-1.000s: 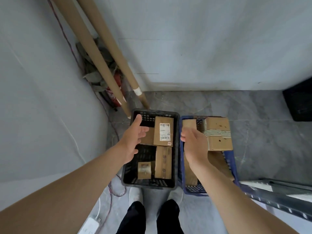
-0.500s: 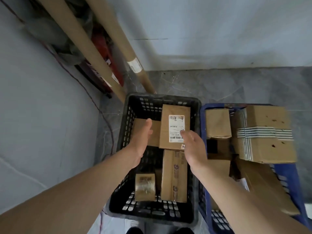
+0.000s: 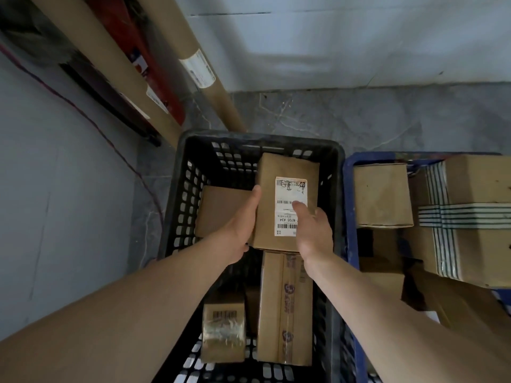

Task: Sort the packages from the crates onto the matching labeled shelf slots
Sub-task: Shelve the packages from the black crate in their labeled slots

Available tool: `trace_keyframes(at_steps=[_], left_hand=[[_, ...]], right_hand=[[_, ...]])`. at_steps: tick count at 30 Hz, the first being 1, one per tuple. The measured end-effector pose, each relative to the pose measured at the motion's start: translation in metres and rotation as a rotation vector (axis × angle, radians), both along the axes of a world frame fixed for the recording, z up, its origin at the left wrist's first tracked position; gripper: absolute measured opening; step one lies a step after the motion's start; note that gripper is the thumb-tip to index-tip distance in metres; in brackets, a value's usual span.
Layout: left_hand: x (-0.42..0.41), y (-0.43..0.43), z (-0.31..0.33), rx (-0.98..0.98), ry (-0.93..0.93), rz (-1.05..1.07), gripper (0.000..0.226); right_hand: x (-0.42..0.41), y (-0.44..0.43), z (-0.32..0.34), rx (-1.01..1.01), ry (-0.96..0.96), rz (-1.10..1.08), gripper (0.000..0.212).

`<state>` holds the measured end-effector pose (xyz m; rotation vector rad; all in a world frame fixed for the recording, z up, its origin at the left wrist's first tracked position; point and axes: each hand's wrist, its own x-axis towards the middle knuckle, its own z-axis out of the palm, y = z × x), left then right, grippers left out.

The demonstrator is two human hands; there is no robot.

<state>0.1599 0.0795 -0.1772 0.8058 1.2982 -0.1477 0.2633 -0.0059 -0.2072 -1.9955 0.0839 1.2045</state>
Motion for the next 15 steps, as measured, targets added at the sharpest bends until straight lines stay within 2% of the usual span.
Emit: trace_keyframes(at_steps=[3,5,6,10,13,15], left_hand=[[-0.001,0.005,-0.008,0.007,0.006,0.019,0.051],[-0.008,0.010,-0.012,0.022,0.019,0.059,0.054],[-0.012,0.012,-0.013,0.022,0.022,0.074,0.057],[-0.026,0.016,0.001,0.024,0.033,0.144,0.063],[-0.036,0.017,0.024,0.023,0.041,0.168,0.076],[-0.041,0.016,0.041,0.030,0.042,0.165,0.071]], right_hand=[[0.001,0.002,-0.002,-0.013,0.005,0.022,0.065],[0.000,0.007,0.003,-0.030,0.036,0.018,0.086],[0.000,0.010,0.004,-0.024,0.059,0.019,0.088],[0.000,0.014,0.027,0.038,0.065,0.065,0.041],[-0.004,0.015,0.059,0.108,0.054,0.060,0.044],[-0.013,0.009,0.077,0.091,0.053,0.043,0.046]])
